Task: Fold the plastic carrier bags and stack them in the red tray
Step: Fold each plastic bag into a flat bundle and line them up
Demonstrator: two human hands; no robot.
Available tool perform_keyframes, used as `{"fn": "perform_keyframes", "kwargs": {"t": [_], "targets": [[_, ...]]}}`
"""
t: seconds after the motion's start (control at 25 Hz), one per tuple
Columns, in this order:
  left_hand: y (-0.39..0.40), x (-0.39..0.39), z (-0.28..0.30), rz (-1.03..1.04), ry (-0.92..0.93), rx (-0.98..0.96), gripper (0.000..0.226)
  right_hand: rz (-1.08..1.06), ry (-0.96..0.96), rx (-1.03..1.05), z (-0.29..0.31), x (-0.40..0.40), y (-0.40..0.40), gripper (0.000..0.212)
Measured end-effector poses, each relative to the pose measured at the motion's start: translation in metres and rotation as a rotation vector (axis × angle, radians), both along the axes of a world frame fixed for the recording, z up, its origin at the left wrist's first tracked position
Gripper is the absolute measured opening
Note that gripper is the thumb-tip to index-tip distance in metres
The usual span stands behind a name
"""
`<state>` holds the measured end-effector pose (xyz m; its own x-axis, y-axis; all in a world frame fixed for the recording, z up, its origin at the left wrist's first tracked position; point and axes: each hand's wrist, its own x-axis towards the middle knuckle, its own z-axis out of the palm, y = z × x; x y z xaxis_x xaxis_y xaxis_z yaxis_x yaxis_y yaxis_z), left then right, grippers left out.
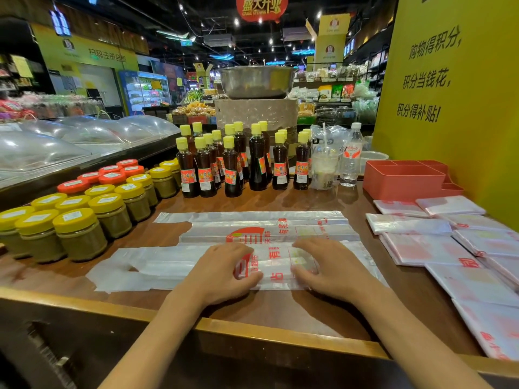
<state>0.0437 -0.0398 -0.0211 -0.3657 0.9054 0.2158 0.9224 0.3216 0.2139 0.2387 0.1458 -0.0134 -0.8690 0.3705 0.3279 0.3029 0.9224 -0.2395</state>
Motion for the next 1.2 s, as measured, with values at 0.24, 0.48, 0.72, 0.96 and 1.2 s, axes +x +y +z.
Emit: {"fn": "perform_keyframes", "kwargs": {"t": [0.24, 0.48, 0.72, 0.96, 1.2], "targets": [[-0.005, 0.009, 0.004, -0.005, 0.033, 0.003, 0.078, 0.01, -0.145, -0.021, -0.001, 0.003, -0.001, 0.087], [-0.004, 0.009, 0.004, 0.041, 0.063, -0.069, 0.074, -0.037, -0.192, -0.007, -0.004, 0.0, -0.001, 0.077], [-0.002, 0.008, 0.005, 0.071, 0.05, -0.13, 0.074, -0.014, -0.211, -0.014, 0.0, 0.001, -0.004, 0.067], [0.0, 0.012, 0.005, 0.055, 0.088, -0.115, 0.058, -0.001, -0.191, 0.094, -0.004, -0.004, -0.008, 0.057], [0.001, 0.007, 0.0, 0.08, 0.119, -0.066, 0.052, 0.016, -0.186, 0.198, 0.0, -0.006, -0.006, 0.033]]}}
